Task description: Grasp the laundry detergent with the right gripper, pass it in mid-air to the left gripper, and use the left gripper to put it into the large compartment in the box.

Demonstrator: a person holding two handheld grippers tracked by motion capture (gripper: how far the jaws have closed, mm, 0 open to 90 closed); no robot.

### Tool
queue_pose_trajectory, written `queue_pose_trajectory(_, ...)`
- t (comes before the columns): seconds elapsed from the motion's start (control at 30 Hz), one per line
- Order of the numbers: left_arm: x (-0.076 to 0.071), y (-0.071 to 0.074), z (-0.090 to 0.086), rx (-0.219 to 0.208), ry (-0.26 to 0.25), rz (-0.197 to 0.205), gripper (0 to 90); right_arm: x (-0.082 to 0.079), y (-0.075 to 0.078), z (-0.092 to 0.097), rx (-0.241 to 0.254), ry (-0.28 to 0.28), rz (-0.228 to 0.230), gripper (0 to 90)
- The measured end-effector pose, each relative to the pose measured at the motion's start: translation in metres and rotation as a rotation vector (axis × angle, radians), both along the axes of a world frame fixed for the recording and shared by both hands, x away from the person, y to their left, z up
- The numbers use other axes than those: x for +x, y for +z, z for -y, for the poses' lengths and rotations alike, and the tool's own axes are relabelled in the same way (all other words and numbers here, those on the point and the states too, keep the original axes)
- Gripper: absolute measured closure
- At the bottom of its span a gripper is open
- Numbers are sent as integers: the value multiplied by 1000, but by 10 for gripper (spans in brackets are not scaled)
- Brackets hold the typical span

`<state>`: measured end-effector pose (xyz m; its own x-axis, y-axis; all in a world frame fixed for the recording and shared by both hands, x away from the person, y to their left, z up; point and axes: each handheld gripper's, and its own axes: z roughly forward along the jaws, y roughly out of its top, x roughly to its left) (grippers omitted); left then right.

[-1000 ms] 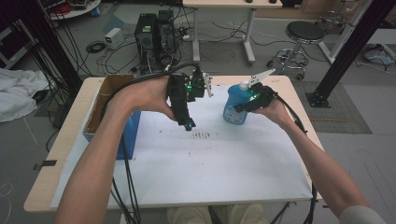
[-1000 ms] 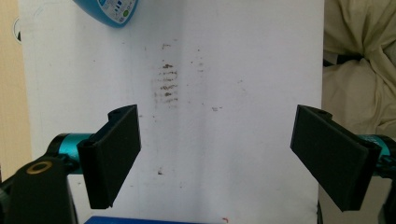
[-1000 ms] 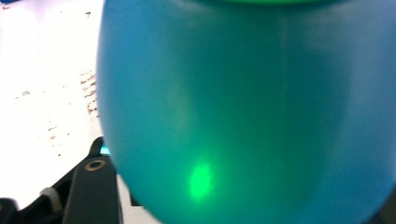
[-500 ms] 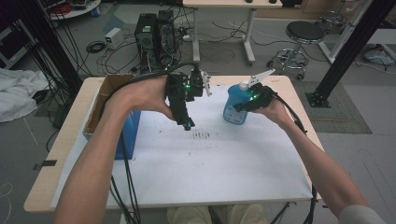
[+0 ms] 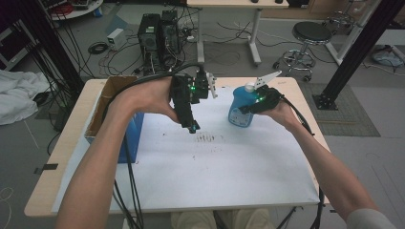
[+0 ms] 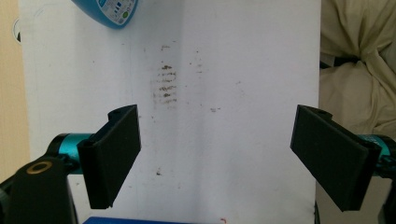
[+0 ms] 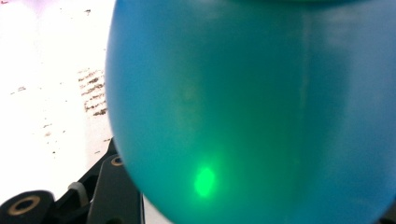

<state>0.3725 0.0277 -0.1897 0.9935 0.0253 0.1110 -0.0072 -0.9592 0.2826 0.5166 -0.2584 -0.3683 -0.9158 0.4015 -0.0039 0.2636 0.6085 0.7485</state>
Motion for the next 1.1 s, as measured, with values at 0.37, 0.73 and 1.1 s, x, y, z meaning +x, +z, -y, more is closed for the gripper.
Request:
queue_pose_trajectory(0.37, 2, 6, 3, -24, 10, 19, 161, -19, 18, -16, 6, 128, 23, 474)
queue_pose_trajectory(0.73, 9, 9, 10, -39, 70, 37, 159, -54, 37, -38, -18, 281, 30, 473)
queue_pose_trajectory(1.1, 20, 1, 30, -54, 113, 30, 159, -80, 49, -57, 8, 350, 25, 472)
